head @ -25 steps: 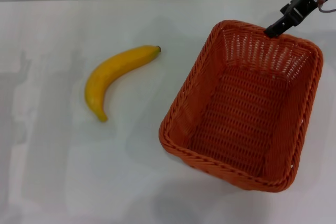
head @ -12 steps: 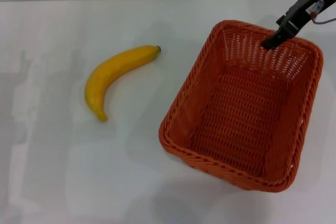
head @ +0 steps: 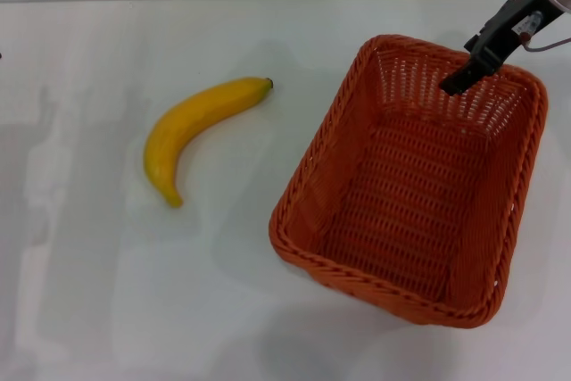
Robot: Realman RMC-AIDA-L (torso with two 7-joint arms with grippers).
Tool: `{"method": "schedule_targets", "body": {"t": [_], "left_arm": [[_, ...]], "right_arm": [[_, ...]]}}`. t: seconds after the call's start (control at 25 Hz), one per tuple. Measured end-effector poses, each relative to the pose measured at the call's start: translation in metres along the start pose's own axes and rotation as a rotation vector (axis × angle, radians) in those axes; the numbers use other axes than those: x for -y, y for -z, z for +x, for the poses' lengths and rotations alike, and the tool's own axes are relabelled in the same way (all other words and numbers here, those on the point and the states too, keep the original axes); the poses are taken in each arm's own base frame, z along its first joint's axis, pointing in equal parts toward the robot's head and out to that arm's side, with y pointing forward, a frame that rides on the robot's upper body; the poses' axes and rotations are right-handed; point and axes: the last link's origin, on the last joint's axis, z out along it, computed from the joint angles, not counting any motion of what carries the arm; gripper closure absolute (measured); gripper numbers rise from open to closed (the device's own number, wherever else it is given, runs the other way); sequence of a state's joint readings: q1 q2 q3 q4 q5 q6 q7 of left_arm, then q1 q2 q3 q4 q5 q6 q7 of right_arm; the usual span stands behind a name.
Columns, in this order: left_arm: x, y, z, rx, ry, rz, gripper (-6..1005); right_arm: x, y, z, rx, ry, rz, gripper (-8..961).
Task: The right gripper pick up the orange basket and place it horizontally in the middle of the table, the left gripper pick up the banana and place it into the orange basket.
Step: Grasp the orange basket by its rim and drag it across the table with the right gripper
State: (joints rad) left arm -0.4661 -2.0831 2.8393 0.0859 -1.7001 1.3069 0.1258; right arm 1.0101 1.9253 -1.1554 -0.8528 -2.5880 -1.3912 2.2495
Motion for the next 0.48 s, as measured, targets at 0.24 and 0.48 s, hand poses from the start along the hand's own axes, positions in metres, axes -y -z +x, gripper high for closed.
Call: {"method": "schedule_targets", "body": {"t": [0.24, 0.48], "left_arm": [[0.000, 0.000, 0.000, 0.001, 0.000, 0.000, 124], [0.000, 0.000, 0.000, 0.001, 0.000, 0.000, 124]], "right_arm": [[-0.003, -0.004, 0.000, -0.017, 0.019, 0.007, 212], [-0.005, -0.011, 0.002, -0.043, 0.035, 0.028, 212]]}}
